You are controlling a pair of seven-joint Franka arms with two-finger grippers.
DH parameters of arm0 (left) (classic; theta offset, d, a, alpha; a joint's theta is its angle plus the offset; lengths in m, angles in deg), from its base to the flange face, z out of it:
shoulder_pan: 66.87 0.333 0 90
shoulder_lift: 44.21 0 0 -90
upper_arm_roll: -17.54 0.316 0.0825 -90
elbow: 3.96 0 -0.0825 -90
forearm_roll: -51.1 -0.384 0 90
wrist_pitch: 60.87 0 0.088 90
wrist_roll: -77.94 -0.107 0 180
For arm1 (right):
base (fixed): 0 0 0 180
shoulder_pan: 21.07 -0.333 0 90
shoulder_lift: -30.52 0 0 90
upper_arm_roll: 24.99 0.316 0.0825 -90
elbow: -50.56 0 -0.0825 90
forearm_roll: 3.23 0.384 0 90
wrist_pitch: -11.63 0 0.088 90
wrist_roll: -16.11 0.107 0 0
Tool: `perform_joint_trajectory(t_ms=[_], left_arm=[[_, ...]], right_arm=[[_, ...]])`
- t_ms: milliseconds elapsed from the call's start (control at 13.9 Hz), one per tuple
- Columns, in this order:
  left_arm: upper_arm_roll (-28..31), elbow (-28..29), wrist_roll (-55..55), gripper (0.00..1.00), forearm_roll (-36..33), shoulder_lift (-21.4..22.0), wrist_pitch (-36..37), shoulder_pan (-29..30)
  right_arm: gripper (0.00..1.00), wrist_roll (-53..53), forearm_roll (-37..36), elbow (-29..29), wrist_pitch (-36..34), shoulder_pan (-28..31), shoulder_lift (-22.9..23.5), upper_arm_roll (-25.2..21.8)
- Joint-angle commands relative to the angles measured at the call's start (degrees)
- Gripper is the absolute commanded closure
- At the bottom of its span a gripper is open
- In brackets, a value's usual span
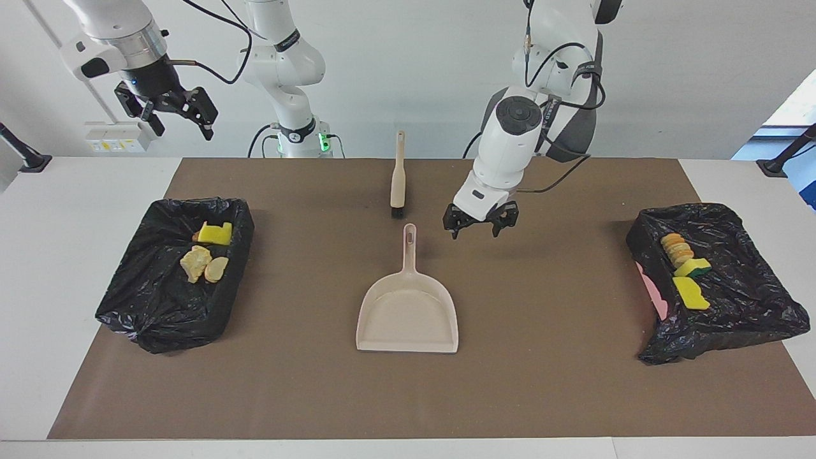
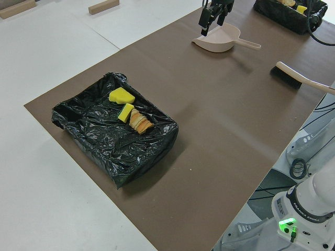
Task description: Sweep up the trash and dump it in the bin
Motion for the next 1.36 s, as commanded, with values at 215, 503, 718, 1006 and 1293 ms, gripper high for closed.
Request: perform_joint_trajectory(t_ms=[215,503,718,1006,1293], left_arm=[[-0.36,-0.48,-13.85,0.0,-1.03,9.16,4.62,11.92],[0.35,-5.04,-19.65,0.0,-1.21,10.24,15.07,14.56],[1.05,-12.33,-21.86,0.0,-1.12,5.94,20.79,15.0],[0.79,-13.95,-21.78,0.0,-1.21,5.21,22.22,14.56],[0.79,-11.47,-21.86,0.0,-1.21,6.98,22.83,15.0]], right_arm=[[0.0,-1.46,0.12,0.57,0.02,0.89,-0.37,0.48],[0.0,-1.46,0.12,0.57,-0.07,0.89,-0.37,0.48],[0.0,-1.46,0.12,0.57,-0.07,0.98,-0.37,0.48],[0.0,-1.46,0.12,0.57,-0.07,0.89,-0.37,0.48],[0.0,-1.46,0.12,0.57,-0.07,0.98,-0.37,0.48]])
